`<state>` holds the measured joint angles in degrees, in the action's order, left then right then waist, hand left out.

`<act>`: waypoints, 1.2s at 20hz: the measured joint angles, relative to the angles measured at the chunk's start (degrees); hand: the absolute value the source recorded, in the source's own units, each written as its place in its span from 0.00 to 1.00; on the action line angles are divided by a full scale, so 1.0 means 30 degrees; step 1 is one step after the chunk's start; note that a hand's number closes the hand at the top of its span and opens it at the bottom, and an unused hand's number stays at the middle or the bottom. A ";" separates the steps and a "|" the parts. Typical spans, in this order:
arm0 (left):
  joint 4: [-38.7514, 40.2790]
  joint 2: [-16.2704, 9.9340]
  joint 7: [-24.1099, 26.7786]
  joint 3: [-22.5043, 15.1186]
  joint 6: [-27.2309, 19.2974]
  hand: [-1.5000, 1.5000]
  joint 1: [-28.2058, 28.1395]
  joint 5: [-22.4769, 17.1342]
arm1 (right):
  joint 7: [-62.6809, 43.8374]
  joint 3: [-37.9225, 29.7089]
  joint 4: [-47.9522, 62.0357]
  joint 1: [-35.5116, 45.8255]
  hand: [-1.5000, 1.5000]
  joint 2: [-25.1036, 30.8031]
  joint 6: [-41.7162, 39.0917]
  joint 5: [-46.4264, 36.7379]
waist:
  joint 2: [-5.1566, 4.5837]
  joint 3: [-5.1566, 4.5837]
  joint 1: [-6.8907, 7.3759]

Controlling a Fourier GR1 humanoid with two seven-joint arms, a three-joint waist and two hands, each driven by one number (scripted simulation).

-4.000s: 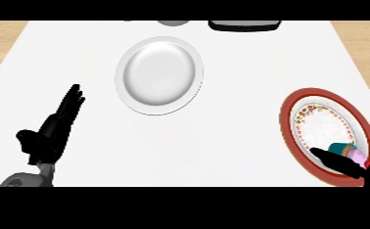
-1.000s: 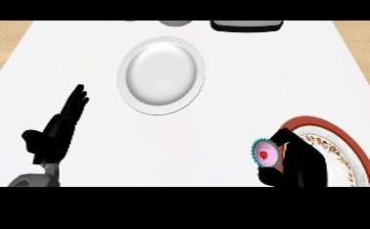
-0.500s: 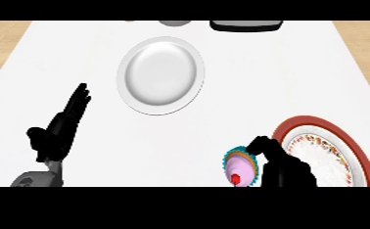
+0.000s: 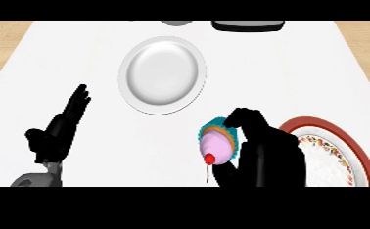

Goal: Pick the cupcake from the plate and place it in the plate

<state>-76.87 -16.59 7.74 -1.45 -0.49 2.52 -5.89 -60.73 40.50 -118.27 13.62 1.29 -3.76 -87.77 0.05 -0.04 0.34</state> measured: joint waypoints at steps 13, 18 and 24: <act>0.0357 0.0540 -0.0033 0.0053 0.0127 0.50 0.0749 0.0557 | -0.0318 -0.2441 0.8990 0.8249 1.00 -0.0306 0.2156 0.6245 | -0.0111 0.0003 0.0411; 0.0483 0.0813 -0.0134 -0.0073 0.0117 0.50 0.1011 0.0727 | 0.0155 -0.2554 1.3722 1.0985 1.00 -0.0318 0.4910 0.8411 | -0.0162 0.0004 0.0639; 0.0243 0.0982 -0.0328 -0.0314 0.0158 0.50 0.1239 0.0956 | 0.0872 -0.2728 1.9060 1.3866 1.00 -0.0320 0.7959 1.0838 | -0.0269 0.0000 0.1133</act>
<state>-76.14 -13.64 6.76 -2.39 -0.02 6.24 -3.03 -58.11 32.32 -61.09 55.22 0.33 20.12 -55.26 -0.76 -0.04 3.74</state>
